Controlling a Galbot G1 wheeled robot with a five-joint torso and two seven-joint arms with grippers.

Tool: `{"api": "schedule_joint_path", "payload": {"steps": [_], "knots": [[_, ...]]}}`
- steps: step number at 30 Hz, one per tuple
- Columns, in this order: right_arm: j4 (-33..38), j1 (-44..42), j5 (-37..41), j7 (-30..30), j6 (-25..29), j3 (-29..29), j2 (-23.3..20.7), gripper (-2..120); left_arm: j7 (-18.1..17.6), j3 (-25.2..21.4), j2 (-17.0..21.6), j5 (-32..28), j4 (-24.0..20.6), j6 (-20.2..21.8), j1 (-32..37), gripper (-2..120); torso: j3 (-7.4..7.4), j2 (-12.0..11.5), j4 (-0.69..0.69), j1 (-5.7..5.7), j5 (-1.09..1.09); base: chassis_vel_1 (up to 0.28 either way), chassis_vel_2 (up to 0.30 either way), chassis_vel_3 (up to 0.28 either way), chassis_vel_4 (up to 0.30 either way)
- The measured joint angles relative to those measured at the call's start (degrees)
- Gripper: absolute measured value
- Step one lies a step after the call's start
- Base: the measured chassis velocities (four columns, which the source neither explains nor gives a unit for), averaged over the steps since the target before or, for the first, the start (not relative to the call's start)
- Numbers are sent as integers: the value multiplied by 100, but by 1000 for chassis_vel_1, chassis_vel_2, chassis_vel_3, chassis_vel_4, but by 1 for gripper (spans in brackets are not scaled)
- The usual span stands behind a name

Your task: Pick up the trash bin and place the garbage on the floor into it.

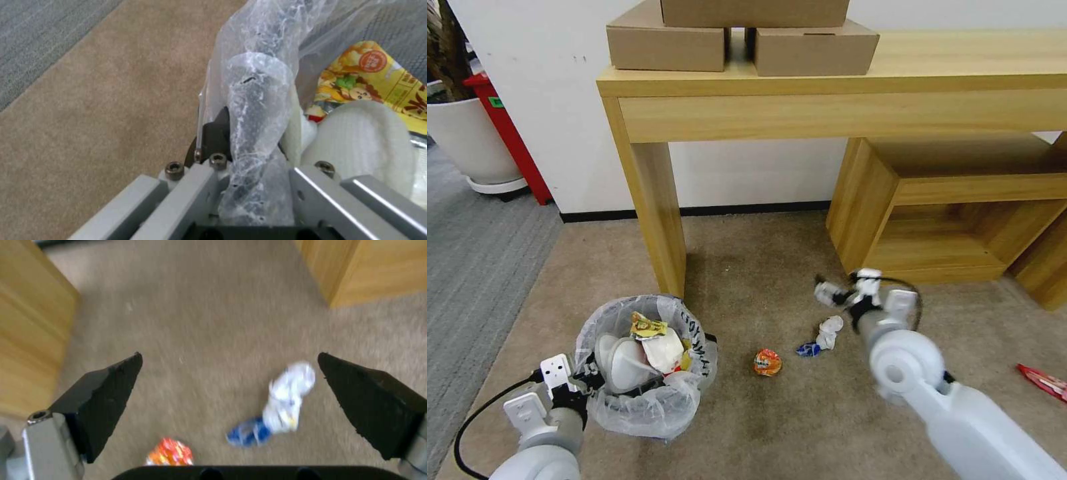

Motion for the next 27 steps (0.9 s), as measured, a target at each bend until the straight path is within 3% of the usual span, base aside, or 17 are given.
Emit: {"api": "schedule_joint_path", "payload": {"steps": [11, 12, 13, 16, 17, 21, 25, 27], "knots": [[73, 84, 355, 145, -275, -179, -23, 100, -8, 39, 11, -41, 143, 2, -110, 1, 0, 0, -1, 0, 0, 0, 0, 0, 0], [166, 181, 748, 337, -636, -288, -41, 100, -8, 49, 8, -35, 156, 2, -110, 1, 1, 0, 0, 0, -1, 0, 0, 0, 0], [166, 181, 748, 337, -636, -288, -41, 100, -8, 49, 8, -35, 156, 2, -110, 1, 1, 0, 0, 0, -1, 0, 0, 0, 0], [290, 590, 1596, 972, -1604, -750, -54, 100, -8, 47, -9, -16, 167, -2, -98, 1, 1, 0, 0, 0, -1, 0, 0, 0, 0], [290, 590, 1596, 972, -1604, -750, -54, 100, -8, 47, -9, -16, 167, -2, -98, 1, 1, 0, 0, 0, -1, 0, 0, 0, 0], [59, 1378, 2697, 2225, -2941, -1772, -28, 100, -7, -28, 2, -35, 197, -28, -124, 1, 1, 1, 1, 0, 1, 0, 0, 0, 0], [-308, 1633, 2775, 2425, -3023, -2319, 2, 100, -8, -38, -4, -45, 276, -40, -175, 1, 1, 1, 1, 1, -1, 0, 0, 0, 0], [-633, 1901, 3082, 2576, -3181, -2882, 113, 100, -13, -44, -13, -54, 390, -53, -253, 1, 1, 1, -1, 1, 0, 0, 0, 0, 0]]}}
